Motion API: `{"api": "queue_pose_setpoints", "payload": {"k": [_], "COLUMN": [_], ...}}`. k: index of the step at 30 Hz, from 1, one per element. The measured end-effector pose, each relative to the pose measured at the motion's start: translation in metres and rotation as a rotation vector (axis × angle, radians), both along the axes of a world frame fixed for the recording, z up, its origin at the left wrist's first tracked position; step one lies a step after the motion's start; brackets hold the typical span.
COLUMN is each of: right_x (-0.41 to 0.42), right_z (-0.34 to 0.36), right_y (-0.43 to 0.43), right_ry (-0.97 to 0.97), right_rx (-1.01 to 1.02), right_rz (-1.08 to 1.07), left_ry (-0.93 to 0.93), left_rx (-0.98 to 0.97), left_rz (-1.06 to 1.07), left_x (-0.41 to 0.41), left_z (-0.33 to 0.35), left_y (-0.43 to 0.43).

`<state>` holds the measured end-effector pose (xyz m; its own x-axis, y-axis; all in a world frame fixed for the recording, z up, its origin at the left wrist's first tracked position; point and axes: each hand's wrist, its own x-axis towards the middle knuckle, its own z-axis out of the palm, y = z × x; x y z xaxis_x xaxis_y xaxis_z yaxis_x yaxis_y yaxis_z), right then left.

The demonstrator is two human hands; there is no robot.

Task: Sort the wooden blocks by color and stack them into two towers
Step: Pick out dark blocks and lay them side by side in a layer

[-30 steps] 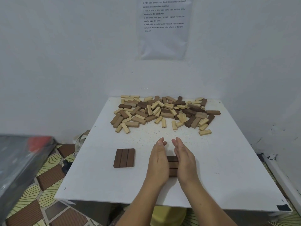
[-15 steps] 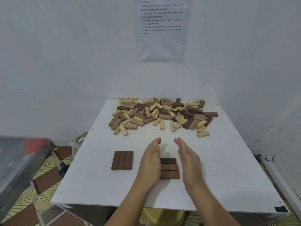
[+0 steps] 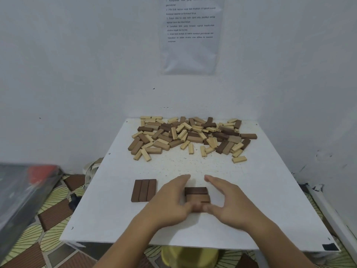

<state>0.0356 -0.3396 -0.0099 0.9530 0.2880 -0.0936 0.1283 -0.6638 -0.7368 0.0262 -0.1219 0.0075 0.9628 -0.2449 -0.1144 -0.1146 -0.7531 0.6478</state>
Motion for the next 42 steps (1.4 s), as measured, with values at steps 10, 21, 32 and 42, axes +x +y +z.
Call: {"api": "queue_pose_setpoints", "payload": {"k": [10,21,32,42], "right_x": [-0.026,-0.027,-0.025,-0.029], "right_z": [-0.029,-0.042,-0.044,-0.034], "right_y": [0.008,0.007,0.009,0.008], "right_ry": [-0.095,-0.183,-0.218,-0.166], "right_rx": [-0.481,-0.681,-0.656,-0.645], "right_rz": [-0.087,0.004,0.046,0.033], "left_ry": [-0.229,-0.164,-0.171,-0.198], "left_rx": [0.252,0.488,0.474,0.427], "left_rz": [0.159,0.041,0.051,0.058], "left_x": [-0.048,-0.031,-0.029,-0.030], "left_z": [-0.026,-0.054,-0.061,-0.059], "left_y": [-0.023,-0.022,-0.023,-0.019]}}
